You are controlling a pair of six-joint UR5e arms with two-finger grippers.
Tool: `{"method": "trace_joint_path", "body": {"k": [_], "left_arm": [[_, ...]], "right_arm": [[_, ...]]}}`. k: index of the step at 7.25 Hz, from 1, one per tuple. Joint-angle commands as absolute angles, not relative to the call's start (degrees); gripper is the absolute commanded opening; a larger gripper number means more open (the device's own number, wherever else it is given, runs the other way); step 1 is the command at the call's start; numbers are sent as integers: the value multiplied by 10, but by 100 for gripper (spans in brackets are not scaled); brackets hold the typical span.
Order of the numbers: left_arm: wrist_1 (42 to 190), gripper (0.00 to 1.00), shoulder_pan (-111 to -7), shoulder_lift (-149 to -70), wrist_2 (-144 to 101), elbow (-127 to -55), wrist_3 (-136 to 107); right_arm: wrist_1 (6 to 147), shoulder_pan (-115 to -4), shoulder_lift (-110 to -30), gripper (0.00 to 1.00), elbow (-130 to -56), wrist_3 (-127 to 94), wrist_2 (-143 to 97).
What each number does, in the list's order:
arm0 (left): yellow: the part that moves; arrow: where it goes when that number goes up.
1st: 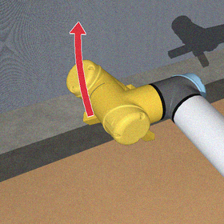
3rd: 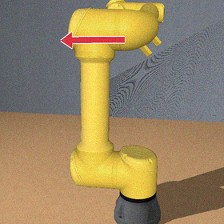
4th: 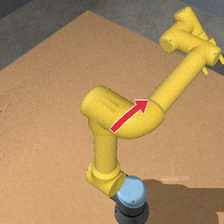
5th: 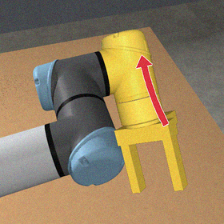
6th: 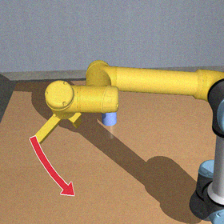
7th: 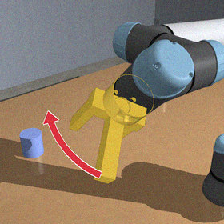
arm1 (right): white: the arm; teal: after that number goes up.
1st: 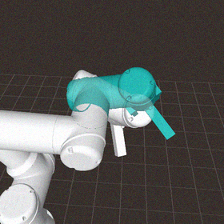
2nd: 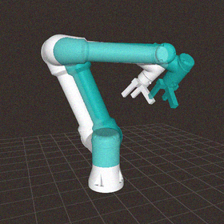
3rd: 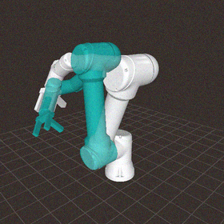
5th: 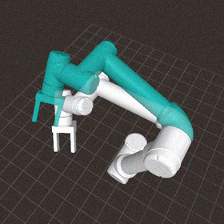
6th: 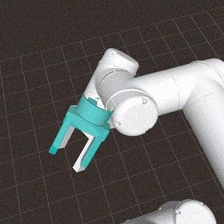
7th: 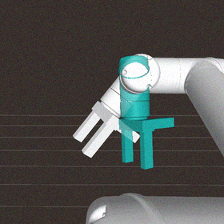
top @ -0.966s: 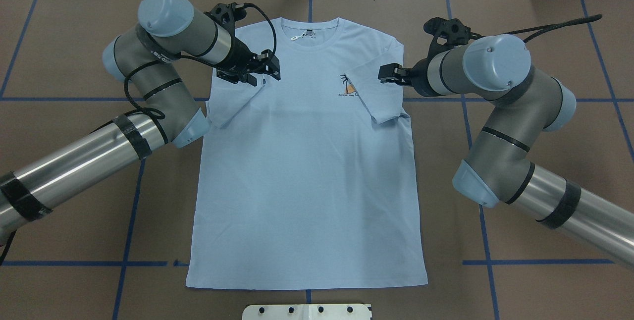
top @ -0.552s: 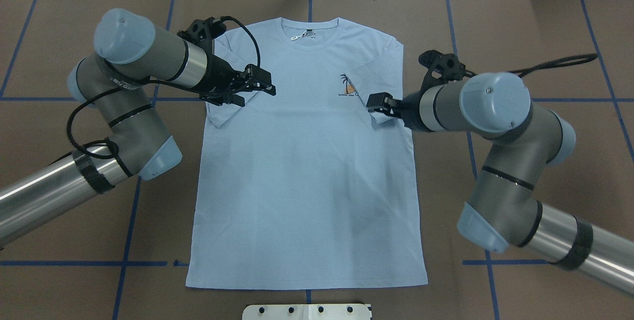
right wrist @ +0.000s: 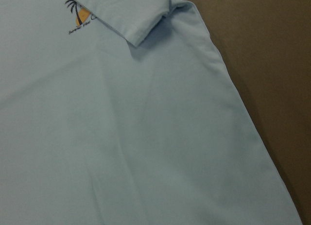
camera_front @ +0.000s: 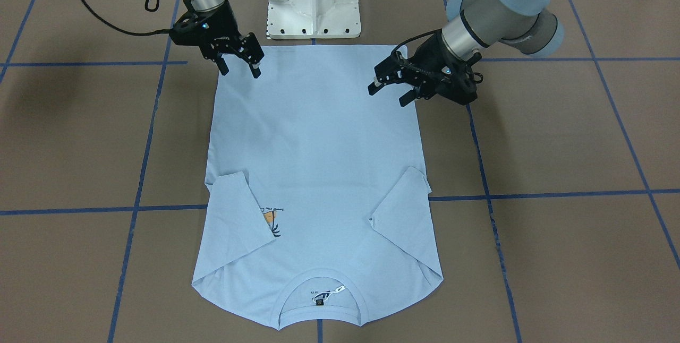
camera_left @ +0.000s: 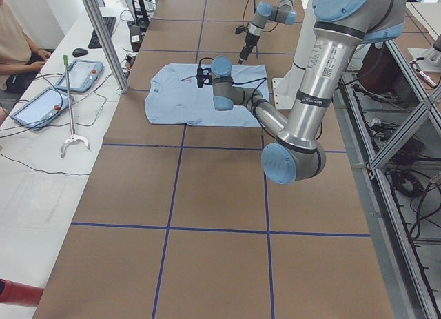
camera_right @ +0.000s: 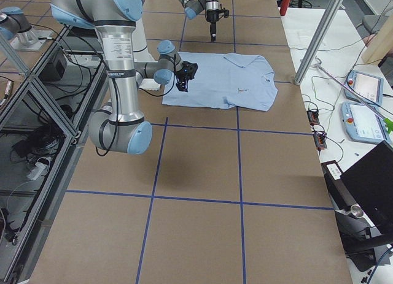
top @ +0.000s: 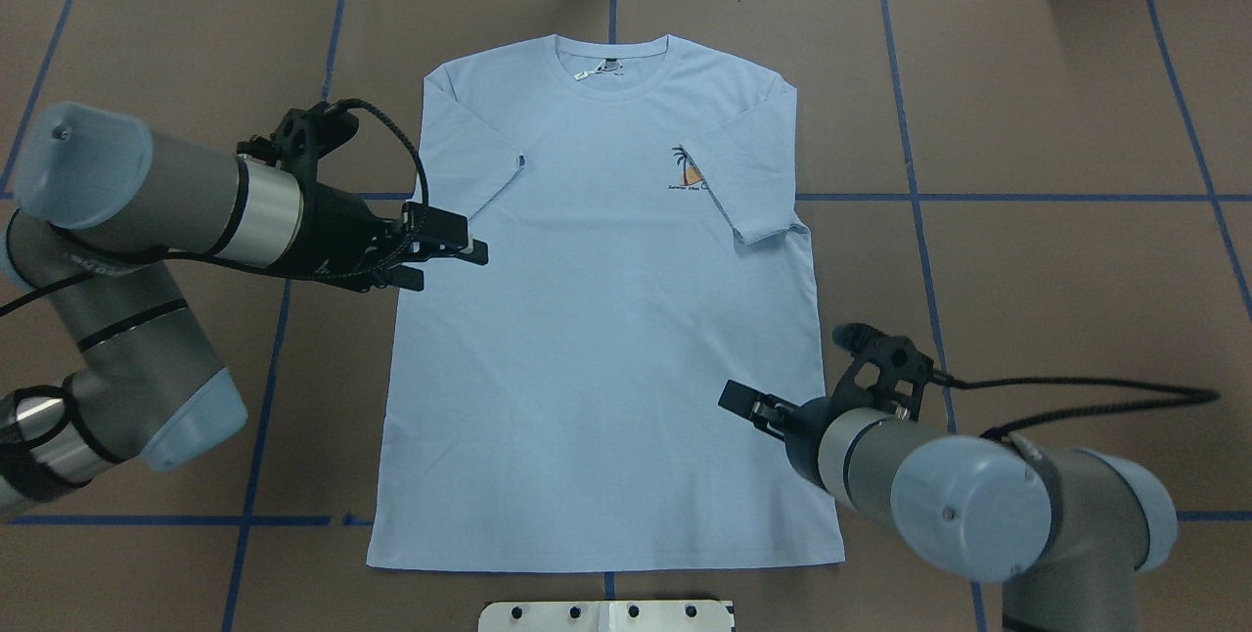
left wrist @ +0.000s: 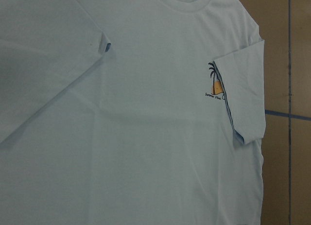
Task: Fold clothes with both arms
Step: 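Move both grippers down to the shirt's hem corners nearest the robot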
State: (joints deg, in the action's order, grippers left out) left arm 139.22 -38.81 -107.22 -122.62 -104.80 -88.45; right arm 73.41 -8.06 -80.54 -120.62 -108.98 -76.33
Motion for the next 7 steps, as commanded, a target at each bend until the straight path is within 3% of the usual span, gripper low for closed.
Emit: {"method": "trace_joint_path", "body": {"k": [1,6,7], "left_arm": [[1392,100,-361,-1026,-1202,-1097,-919],[1392,100,-334,-1009,-1200,-1113,-921],[1392,100,-334,-1009,-1199,-1113,-921]], "right_arm": [[771,22,-823,99,-1215,-1168,-679],[787,57,-897,96,-1223,-1189,-667],[787,63,-898,91,-1223,-1208,-668]]}}
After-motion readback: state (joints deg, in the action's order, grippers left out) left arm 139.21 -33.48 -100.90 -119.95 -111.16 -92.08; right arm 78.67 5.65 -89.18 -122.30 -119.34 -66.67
